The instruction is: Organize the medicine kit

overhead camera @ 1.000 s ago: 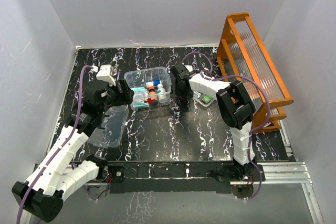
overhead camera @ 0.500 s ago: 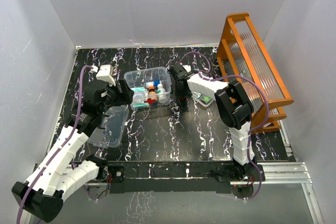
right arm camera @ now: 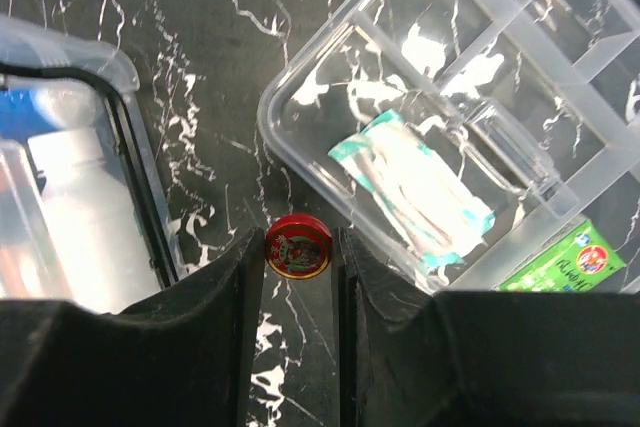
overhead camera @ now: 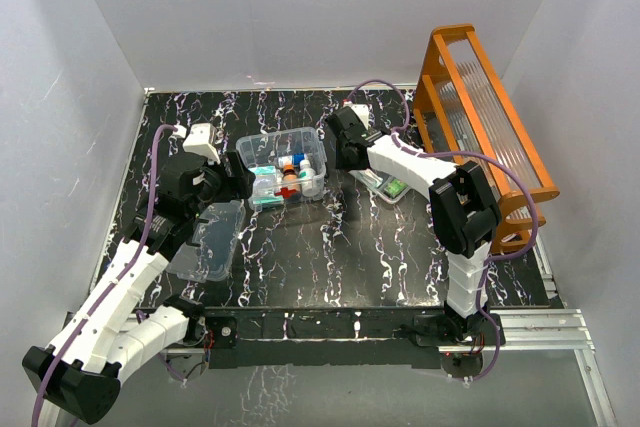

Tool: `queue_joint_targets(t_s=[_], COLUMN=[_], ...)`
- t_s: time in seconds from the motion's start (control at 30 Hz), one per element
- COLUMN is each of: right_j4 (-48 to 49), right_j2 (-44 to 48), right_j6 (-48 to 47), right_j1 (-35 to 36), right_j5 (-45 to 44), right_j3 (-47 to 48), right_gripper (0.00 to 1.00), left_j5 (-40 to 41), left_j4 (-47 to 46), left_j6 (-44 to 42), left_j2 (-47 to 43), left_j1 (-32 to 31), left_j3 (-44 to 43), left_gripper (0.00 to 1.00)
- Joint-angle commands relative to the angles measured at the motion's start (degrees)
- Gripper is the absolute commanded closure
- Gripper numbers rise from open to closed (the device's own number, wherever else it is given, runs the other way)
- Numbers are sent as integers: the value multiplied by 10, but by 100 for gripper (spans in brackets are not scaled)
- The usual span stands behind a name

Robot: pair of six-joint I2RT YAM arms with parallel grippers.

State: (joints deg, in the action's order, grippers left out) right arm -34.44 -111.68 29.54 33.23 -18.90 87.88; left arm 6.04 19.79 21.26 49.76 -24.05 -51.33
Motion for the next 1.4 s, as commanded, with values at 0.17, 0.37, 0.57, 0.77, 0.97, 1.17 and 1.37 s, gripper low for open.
queue_joint_targets(t_s=[0.17, 0.37, 0.57, 0.77, 0.97, 1.17, 1.37], right_j4=[37, 40, 37, 37, 39, 43, 32], right_j2=[-24, -69, -103, -128, -146, -150, -121], right_j6=[-21, -33, -37, -57, -84, -98, -98], right_j1=[-44, -72, -95, -109, -116, -115, -115], right_j5=[-54, -56, -32, -7, 32, 50, 47], right_j3=[65, 117, 148, 155, 160, 162, 153], right_gripper=[75, 75, 74, 73, 73, 65, 55], left_j5=[12, 14, 17, 17, 16, 15, 15], left_j4=[7, 8, 10, 10, 7, 5, 6], left_j6=[-2, -3, -5, -5, -5, -6, -9], left_j2=[-10, -9, -5, -2, 3, 8, 9], left_j1=[3, 3, 3, 3, 3, 3, 3], left_j3=[-2, -4, -7, -10, -11, -15, -18], left_gripper=[27, 27, 27, 27, 27, 27, 27])
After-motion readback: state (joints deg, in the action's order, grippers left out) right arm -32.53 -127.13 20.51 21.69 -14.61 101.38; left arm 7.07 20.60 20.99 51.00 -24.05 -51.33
